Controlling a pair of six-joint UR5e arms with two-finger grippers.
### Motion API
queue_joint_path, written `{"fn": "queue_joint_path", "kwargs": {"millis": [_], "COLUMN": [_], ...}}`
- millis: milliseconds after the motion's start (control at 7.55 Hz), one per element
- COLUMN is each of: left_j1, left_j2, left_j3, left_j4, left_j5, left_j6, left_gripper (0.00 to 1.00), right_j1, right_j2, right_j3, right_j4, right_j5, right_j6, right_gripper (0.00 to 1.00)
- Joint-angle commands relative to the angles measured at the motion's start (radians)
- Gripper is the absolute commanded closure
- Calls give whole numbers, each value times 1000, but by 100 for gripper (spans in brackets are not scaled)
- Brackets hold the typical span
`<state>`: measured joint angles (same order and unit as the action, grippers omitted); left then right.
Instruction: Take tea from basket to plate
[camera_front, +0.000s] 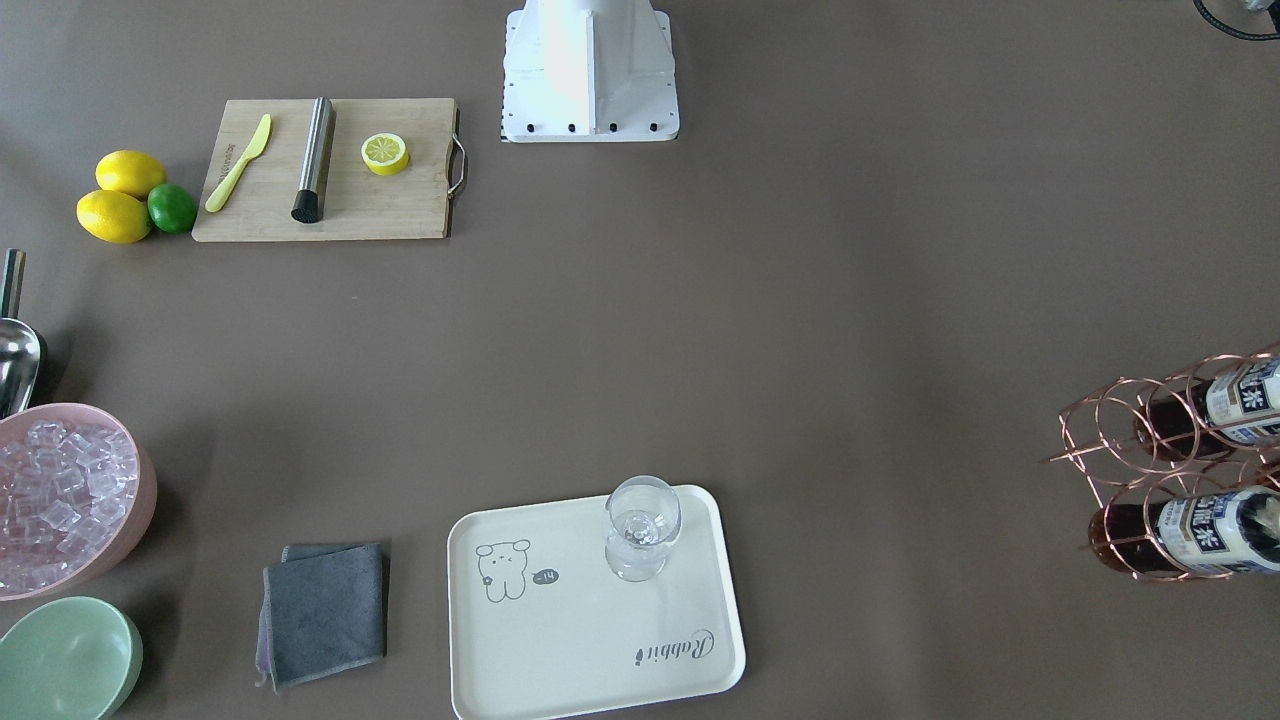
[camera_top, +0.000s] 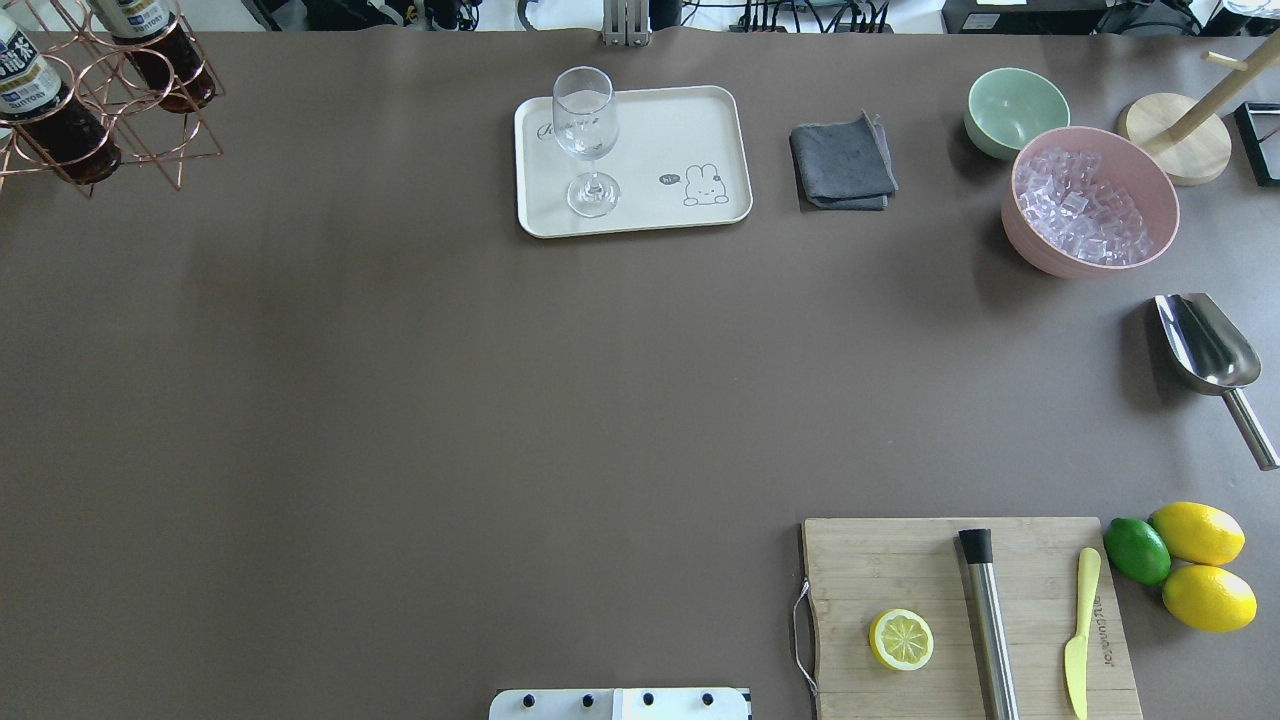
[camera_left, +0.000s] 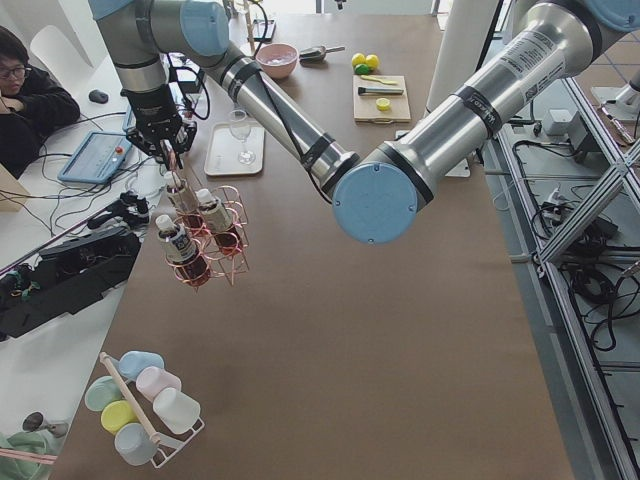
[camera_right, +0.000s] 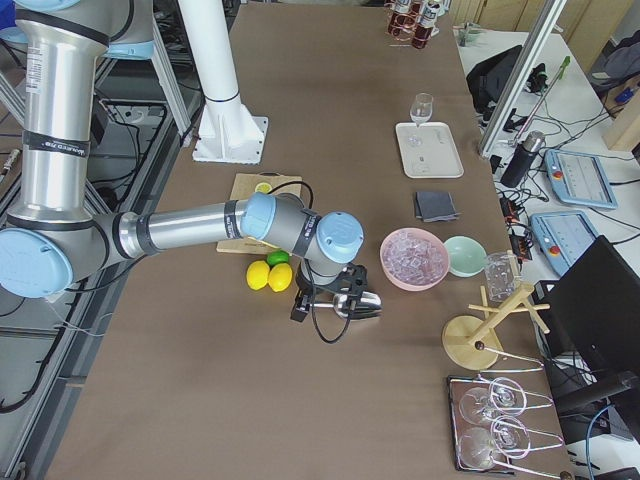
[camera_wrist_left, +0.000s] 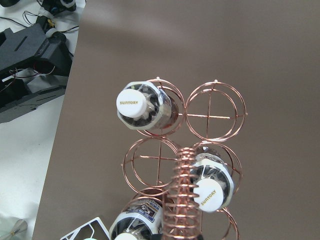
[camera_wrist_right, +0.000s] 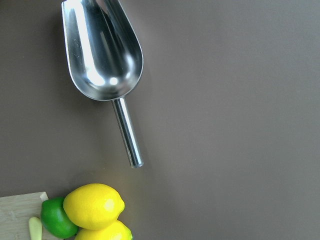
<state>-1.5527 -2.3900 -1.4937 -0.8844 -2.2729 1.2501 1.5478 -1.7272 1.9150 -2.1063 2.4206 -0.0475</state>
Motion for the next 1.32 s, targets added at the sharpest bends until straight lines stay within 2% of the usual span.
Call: {"fn": "queue_joint_path", "kwargs": {"millis": [0, 132, 397, 662, 927, 1192], "left_j1": [78, 139, 157, 251, 371, 449], "left_j2": [-70, -101, -101, -106, -139, -141], "left_j3": [-72, -139, -271, -356, -417, -479], "left_j4": [125, 250, 326, 335, 349, 354], "left_j5": [-2, 1, -1, 1, 79, 81], "left_j6": [-20, -65, -231, -352, -362, -538], "left_gripper": [100, 100, 100, 100, 100, 100], "right_j1": [0, 0, 0, 0, 0, 0], "right_j2": [0, 0, 0, 0, 0, 0], "right_j3": [1, -1, -1, -1, -1, -2], "right_j4": [0, 0, 0, 0, 0, 2], "right_j5": [0, 0, 0, 0, 0, 0], "right_j6": [0, 0, 0, 0, 0, 0], "right_gripper": [0, 0, 0, 0, 0, 0]}}
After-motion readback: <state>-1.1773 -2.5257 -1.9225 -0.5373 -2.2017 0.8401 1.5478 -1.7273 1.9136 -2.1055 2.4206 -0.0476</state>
